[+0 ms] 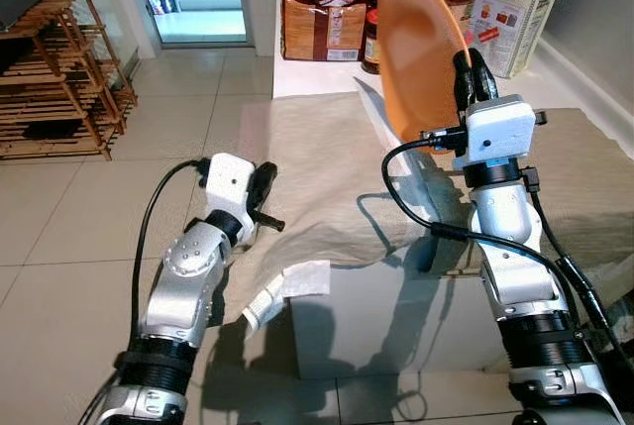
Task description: Setting the table
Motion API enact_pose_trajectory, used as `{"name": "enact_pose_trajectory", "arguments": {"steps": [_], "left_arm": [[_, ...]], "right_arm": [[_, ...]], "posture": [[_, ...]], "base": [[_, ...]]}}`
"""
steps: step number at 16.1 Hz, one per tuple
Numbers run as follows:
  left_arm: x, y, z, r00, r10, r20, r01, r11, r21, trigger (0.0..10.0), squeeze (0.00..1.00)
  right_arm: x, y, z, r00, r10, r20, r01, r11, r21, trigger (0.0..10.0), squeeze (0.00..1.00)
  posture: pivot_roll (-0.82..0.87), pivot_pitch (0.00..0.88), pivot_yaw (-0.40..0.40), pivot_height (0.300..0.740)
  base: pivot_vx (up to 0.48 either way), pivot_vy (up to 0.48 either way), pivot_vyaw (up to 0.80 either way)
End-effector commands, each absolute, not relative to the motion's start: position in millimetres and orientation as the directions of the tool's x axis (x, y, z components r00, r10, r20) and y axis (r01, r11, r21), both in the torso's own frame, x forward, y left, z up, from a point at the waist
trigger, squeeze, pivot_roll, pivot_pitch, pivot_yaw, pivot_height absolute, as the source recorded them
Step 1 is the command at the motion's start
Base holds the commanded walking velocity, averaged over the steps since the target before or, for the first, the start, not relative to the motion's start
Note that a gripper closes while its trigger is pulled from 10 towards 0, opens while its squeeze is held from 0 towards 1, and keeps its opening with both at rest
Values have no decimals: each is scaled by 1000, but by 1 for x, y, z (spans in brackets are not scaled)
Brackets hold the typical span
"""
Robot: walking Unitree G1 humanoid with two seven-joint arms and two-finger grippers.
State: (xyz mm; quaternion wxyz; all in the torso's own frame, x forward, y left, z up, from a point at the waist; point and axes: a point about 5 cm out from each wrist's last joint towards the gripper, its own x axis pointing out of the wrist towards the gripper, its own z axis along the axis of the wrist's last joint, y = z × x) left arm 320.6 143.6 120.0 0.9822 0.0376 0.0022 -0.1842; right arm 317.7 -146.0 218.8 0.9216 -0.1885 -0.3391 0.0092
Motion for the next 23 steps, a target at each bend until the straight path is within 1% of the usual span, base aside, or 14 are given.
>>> {"name": "enact_pose_trajectory", "arguments": {"steps": [1, 3, 6, 8, 10, 11, 12, 14, 23], "left_arm": [[314, 146, 97, 927, -352, -125, 361, 931, 50, 10000, 0], [313, 145, 98, 932, -345, -109, 351, 935, 45, 10000, 0], [313, 139, 98, 941, -323, -97, 331, 941, 69, 10000, 0], [307, 143, 88, 940, -316, -127, 324, 945, 50, 10000, 0], [307, 145, 92, 945, -311, -102, 315, 948, 34, 10000, 0], [310, 144, 99, 953, -295, -76, 298, 954, 39, 10000, 0], [312, 143, 101, 954, -292, -72, 297, 952, 79, 10000, 0], [313, 140, 103, 950, -305, -66, 309, 949, 64, 10000, 0], [317, 136, 106, 949, -309, -56, 312, 948, 57, 10000, 0]], "right_arm": [[317, -148, 232, 727, 141, 673, 137, 929, -343, 0, 0], [317, -149, 234, 713, 146, 686, 160, 918, -362, 0, 0], [316, -146, 245, 669, 182, 720, 186, 898, -400, 0, 0], [319, -150, 244, 683, 166, 712, 186, 902, -389, 0, 0], [319, -150, 240, 691, 166, 703, 181, 903, -391, 0, 0], [318, -148, 236, 697, 170, 697, 174, 903, -394, 0, 0], [317, -147, 234, 701, 168, 693, 170, 904, -392, 0, 0], [317, -145, 229, 712, 168, 682, 160, 907, -390, 0, 0], [314, -145, 221, 729, 176, 661, 148, 903, -403, 0, 0]], "posture": [[74, 0, 8, 740], [74, 0, 4, 740], [72, 0, 0, 740], [72, 0, -4, 740], [76, 0, -5, 740], [77, 0, -7, 740], [78, 0, -7, 740], [76, 0, -7, 740], [63, 0, -5, 740]], "base": [[0, 0, 0], [0, 0, 0], [0, 0, 0], [0, 0, 0], [0, 0, 0], [0, 0, 0], [0, 0, 0], [-328, 0, 0], [-480, 0, 0]]}}
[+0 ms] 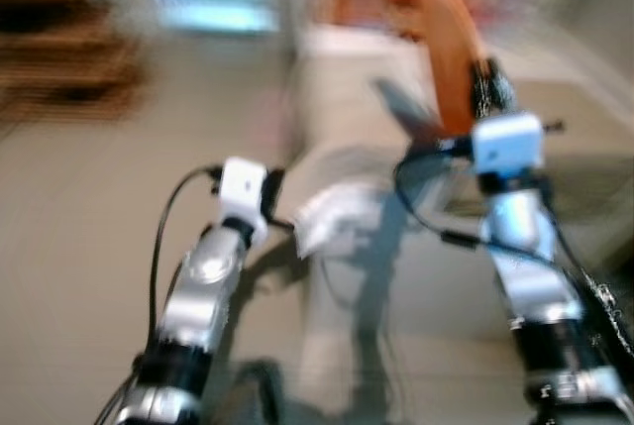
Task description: Setting the table
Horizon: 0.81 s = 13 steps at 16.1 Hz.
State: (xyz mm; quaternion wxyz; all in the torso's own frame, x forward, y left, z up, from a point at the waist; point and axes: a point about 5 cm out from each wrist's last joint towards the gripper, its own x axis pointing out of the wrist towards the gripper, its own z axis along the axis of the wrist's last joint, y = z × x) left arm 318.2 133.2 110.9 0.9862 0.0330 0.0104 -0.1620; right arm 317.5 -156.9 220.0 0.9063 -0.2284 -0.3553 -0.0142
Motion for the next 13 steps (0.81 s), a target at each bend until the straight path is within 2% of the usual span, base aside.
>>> {"name": "enact_pose_trajectory", "arguments": {"steps": [1, 6, 13], "left_arm": [[318, 136, 106, 951, -303, -56, 306, 949, 70, 10000, 0], [316, 133, 106, 945, -323, -48, 326, 941, 94, 10000, 0], [315, 131, 101, 949, -307, -65, 312, 946, 91, 10000, 0]], "right_arm": [[315, -144, 220, 730, 178, 660, 146, 903, -405, 0, 0], [315, -143, 217, 739, 185, 647, 134, 902, -410, 0, 0], [316, -142, 208, 768, 200, 609, 103, 899, -425, 0, 0]], "posture": [[65, 0, -7, 740], [66, 0, -8, 740], [64, 0, -14, 740]], "base": [[-480, 0, 0], [0, 0, 0], [0, -480, 0]]}}
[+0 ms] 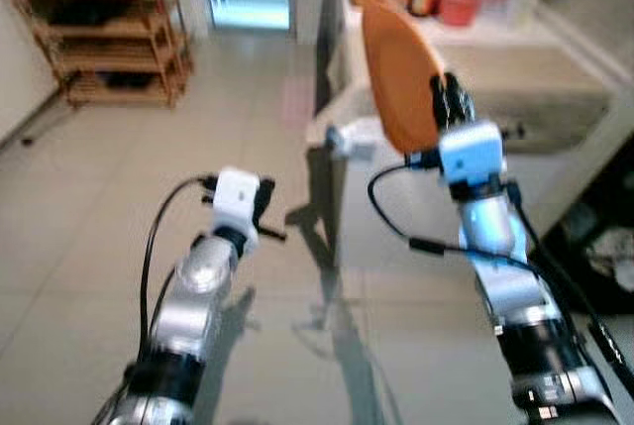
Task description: Setting the table
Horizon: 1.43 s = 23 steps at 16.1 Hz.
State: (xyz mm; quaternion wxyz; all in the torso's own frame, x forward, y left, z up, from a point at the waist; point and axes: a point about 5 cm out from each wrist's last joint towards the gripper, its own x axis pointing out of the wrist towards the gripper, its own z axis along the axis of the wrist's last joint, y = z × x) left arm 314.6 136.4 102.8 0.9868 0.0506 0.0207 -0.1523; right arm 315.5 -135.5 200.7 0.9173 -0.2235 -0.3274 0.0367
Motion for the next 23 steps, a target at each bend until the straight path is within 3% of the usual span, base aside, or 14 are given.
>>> {"name": "enact_pose_trajectory", "arguments": {"steps": [1, 18, 23], "left_arm": [[316, 130, 101, 951, -303, -63, 308, 946, 99, 10000, 0], [321, 128, 96, 954, -287, -92, 296, 949, 110, 10000, 24], [325, 125, 96, 945, -313, -95, 323, 938, 127, 10000, 71]], "right_arm": [[316, -142, 208, 770, 201, 606, 101, 899, -427, 0, 0], [317, -144, 196, 810, 193, 554, 83, 897, -434, 0, 0], [317, -147, 197, 804, 197, 560, 99, 886, -453, 0, 0]], "posture": [[65, 0, -13, 740], [49, 0, -3, 740], [37, 0, 6, 740]], "base": [[0, -472, 0], [0, -437, 220], [100, -415, 0]]}}
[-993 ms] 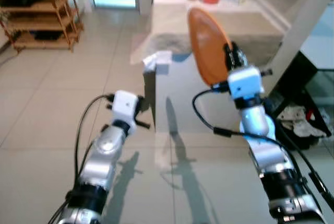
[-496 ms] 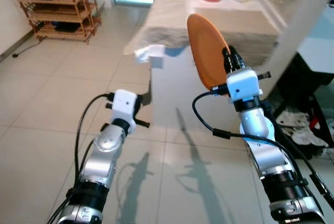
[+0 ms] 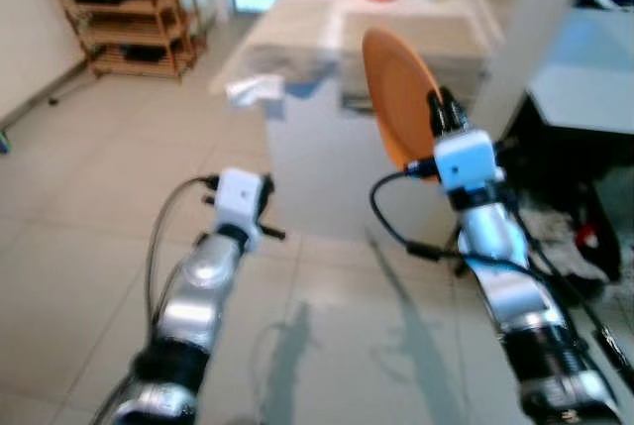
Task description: Setting the table
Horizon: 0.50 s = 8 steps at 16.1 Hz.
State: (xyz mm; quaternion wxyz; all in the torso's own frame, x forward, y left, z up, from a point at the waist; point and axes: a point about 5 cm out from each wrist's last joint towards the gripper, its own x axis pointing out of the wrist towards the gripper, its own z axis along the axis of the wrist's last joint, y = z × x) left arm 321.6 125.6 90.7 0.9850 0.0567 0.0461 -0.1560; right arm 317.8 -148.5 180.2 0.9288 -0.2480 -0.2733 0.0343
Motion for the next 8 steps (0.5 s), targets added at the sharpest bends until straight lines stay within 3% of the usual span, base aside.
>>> {"name": "enact_pose_trajectory", "arguments": {"steps": [1, 3, 6, 8], "left_arm": [[328, 125, 98, 944, -316, -97, 327, 937, 127, 10000, 98], [329, 120, 97, 942, -321, -101, 332, 934, 134, 10000, 114], [331, 118, 96, 937, -334, -102, 346, 927, 144, 10000, 0], [332, 120, 95, 936, -334, -108, 348, 925, 151, 10000, 0]], "right_arm": [[320, -146, 198, 806, 195, 559, 102, 884, -456, 0, 0], [319, -151, 198, 808, 192, 557, 107, 882, -459, 0, 0], [318, -152, 196, 810, 193, 554, 107, 880, -462, 0, 0], [317, -152, 194, 811, 194, 551, 104, 880, -463, 0, 0]], "posture": [[28, 0, 1, 740], [24, 0, 5, 740], [18, 0, 10, 740], [18, 0, 11, 740]], "base": [[270, -394, 0], [289, -381, 0], [299, -372, 0], [304, -368, 0]]}}
